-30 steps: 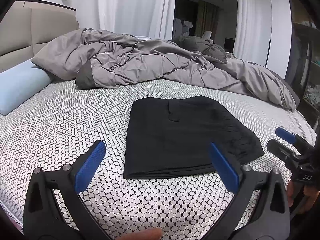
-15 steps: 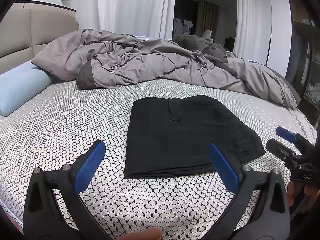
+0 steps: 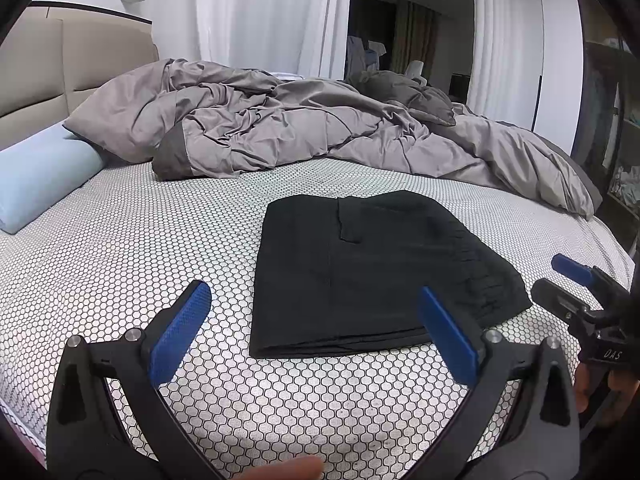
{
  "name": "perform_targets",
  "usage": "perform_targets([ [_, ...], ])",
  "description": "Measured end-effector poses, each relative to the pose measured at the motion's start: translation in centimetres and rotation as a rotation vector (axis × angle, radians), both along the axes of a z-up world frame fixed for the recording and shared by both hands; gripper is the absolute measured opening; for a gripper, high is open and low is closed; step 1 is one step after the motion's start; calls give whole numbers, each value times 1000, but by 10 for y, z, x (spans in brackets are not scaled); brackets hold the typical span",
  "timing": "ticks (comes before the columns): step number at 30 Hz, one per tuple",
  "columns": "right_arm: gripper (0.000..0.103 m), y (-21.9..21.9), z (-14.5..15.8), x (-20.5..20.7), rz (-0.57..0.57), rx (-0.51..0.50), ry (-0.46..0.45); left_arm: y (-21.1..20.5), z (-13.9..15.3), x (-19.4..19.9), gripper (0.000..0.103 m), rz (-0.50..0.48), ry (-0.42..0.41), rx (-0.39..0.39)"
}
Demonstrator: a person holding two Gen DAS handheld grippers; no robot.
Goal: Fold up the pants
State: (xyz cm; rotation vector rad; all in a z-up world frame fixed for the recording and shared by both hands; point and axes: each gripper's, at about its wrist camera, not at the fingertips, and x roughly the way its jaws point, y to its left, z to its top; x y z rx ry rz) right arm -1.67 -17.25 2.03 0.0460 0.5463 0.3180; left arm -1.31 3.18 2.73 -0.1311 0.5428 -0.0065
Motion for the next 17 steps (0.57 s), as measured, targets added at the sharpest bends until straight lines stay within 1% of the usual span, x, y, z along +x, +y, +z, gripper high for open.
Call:
perform_targets([
  [17,103,-2,-1,0,6,-3,-7,8,1,2,102,-3,-7,14],
])
